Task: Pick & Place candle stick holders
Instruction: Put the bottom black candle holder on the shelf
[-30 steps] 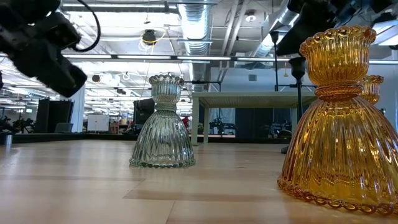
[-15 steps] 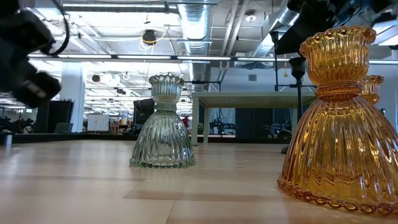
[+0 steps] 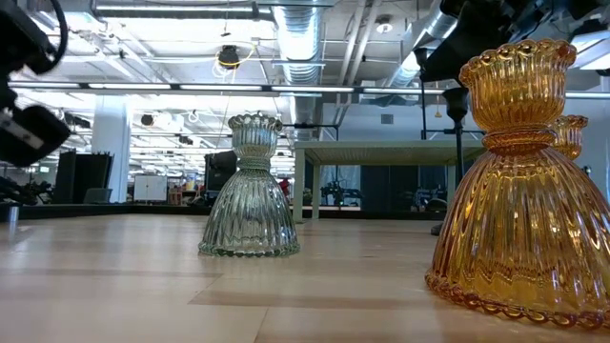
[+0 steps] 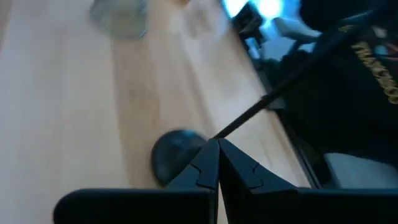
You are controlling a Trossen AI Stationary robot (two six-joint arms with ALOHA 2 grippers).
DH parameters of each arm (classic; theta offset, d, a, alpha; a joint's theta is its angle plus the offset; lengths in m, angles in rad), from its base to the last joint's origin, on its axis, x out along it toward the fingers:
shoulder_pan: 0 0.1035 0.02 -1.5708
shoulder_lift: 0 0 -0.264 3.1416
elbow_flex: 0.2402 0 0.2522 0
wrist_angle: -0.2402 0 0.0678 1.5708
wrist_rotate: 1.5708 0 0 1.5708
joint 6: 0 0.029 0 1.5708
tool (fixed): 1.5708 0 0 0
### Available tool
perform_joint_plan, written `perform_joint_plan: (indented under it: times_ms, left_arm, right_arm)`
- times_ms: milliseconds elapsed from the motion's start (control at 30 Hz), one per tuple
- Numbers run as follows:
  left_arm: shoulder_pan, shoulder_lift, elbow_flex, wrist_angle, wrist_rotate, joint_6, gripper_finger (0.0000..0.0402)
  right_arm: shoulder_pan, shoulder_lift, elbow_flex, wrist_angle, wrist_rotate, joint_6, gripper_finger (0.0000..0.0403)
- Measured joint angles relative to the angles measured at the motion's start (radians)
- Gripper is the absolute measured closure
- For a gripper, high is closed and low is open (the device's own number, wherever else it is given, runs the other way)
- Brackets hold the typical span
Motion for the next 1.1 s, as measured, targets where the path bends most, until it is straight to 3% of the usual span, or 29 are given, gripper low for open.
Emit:
perform_joint_plan:
  times_ms: [267, 467, 633, 733, 1100]
  left_arm:
    - [-0.036, 0.000, 0.000, 0.033, 0.005, 0.272, 0.0398]
    - [-0.059, 0.033, -0.013, 0.031, 0.074, 0.420, 0.0398]
    - [-0.059, 0.071, -0.052, 0.034, -0.035, 0.551, 0.0398]
    - [-0.057, 0.086, -0.057, 0.065, -0.087, 0.571, 0.0398]
    - [-0.057, 0.092, -0.058, 0.079, -0.131, 0.566, 0.0388]
  right_arm:
    - [0.000, 0.000, 0.000, 0.006, 0.001, 0.000, 0.0285]
    - [0.000, 0.003, 0.000, 0.065, 0.002, 0.035, 0.0285]
    - [0.000, 0.003, 0.000, 0.112, 0.004, 0.034, 0.0285]
    - [0.000, 0.003, 0.000, 0.128, 0.004, 0.035, 0.0285]
    - [-0.001, 0.003, 0.000, 0.128, 0.003, 0.035, 0.0285]
